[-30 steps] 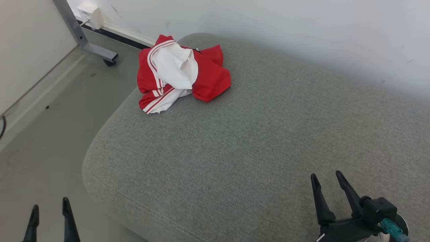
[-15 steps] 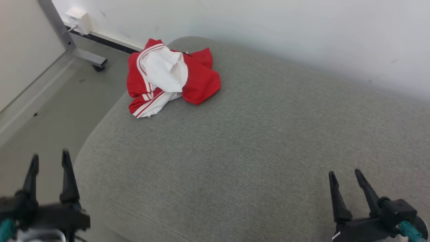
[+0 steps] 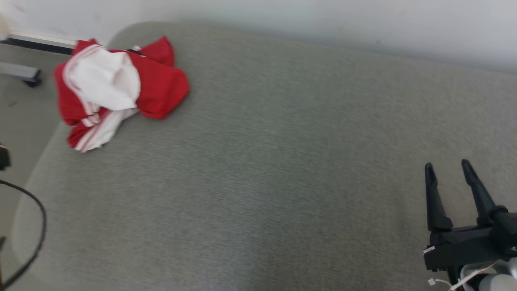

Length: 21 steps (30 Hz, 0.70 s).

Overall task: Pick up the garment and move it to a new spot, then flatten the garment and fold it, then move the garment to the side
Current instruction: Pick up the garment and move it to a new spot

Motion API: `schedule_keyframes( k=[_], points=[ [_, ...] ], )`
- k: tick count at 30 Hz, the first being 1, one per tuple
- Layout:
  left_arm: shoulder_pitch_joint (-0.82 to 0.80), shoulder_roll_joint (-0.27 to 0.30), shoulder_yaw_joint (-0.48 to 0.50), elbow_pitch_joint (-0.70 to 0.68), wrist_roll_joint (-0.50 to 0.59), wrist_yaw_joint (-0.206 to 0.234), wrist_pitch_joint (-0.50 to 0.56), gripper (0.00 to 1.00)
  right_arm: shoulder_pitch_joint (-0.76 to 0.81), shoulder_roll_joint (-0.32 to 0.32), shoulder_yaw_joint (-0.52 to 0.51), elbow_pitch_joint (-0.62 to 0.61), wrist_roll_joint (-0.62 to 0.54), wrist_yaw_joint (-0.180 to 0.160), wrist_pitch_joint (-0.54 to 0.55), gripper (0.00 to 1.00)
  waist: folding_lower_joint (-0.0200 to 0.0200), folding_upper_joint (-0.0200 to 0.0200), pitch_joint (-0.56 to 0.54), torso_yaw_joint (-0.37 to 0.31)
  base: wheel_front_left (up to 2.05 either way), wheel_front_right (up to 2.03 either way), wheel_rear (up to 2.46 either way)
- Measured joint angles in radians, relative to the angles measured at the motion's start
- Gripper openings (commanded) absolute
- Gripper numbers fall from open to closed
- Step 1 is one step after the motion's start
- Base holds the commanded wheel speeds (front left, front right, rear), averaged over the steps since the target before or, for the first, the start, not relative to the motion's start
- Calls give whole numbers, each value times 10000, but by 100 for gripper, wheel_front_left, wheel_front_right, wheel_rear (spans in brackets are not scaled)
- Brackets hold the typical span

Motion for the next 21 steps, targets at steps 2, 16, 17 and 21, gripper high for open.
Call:
schedule_keyframes(
  k=[2,16,17,21],
  points=[
    [-408,337,81,332,-121,-23,157,100,-29,21,-146,-236,-58,0,12,100,0,0,317,-398,0,0,0],
    [-2899,1678,-771,3116,-393,-134,1438,100,-147,274,-694,-1551,-407,0,270,100,3,1,2658,-2484,0,0,0],
    [-3035,1693,-784,3346,-407,-134,1507,100,-164,280,-690,-1590,-437,0,286,100,3,1,2786,-2588,0,0,0],
    [-3526,1896,-1032,4602,-424,-73,2602,100,-204,295,-654,-1755,-487,0,395,100,1,1,3234,-3089,0,0,0]
  ],
)
